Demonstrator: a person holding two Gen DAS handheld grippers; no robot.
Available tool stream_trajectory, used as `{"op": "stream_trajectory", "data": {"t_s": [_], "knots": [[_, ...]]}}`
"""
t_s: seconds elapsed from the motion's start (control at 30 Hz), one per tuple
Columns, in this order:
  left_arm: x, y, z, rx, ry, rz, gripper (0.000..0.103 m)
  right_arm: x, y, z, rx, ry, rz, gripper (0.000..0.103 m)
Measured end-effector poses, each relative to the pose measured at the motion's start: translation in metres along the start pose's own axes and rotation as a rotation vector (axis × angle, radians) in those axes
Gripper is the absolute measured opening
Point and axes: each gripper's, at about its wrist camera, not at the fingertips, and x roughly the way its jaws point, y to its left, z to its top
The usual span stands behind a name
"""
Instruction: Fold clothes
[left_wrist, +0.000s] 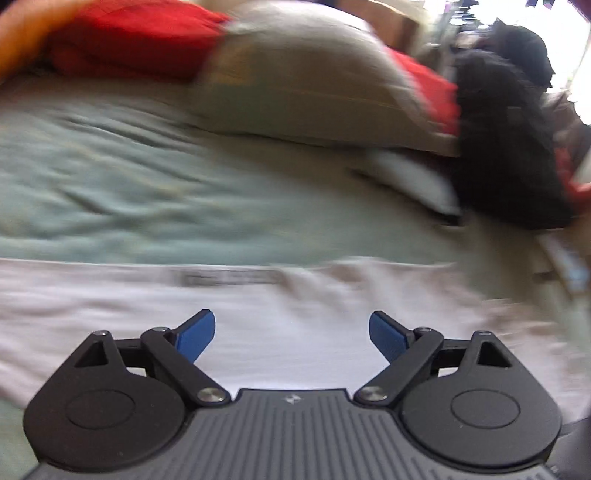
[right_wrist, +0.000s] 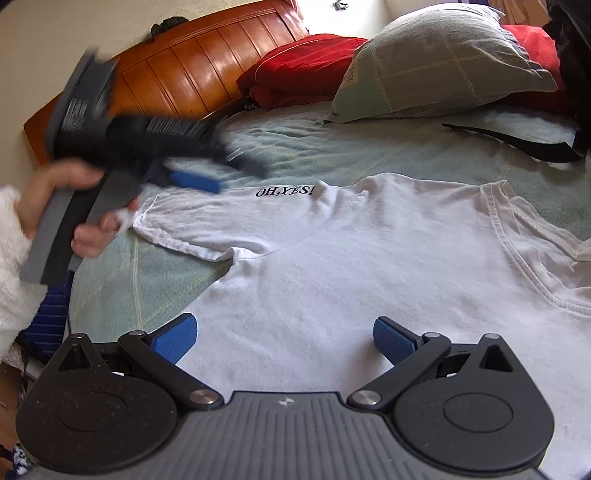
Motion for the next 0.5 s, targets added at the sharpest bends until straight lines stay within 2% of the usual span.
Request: {"op": "stream_trajectory", "data": {"t_s": [0.07, 0.17, 0.3, 0.4, 0.5], "knots": [[0.021, -0.02, 0.006, 0.011, 0.042, -0.094, 0.091, 0.001, 0.001, 0.0, -0.006, 0.003, -0.001, 0.103], [0.053, -0.044, 0.01, 0.051, 0.12, -0.138, 0.091, 0.002, 0.001, -0.001, -0.01, 0.011, -0.002, 0.103], [0.089, -0.055, 0.018, 0.08, 0.169, -0.13, 0.09, 0.003, 0.0, 0.0, -0.007, 0.014, 0.003, 0.103], [0.109, -0.051, 0.025, 0.07, 0.136, -0.081, 0.09, 0.004, -0.002, 0.0, 0.002, 0.013, 0.013, 0.103], [0.115, -0.049, 0.033, 0.048, 0.095, -0.064, 0.09, 0.004, -0.005, 0.001, 0.011, 0.011, 0.024, 0.103]]}}
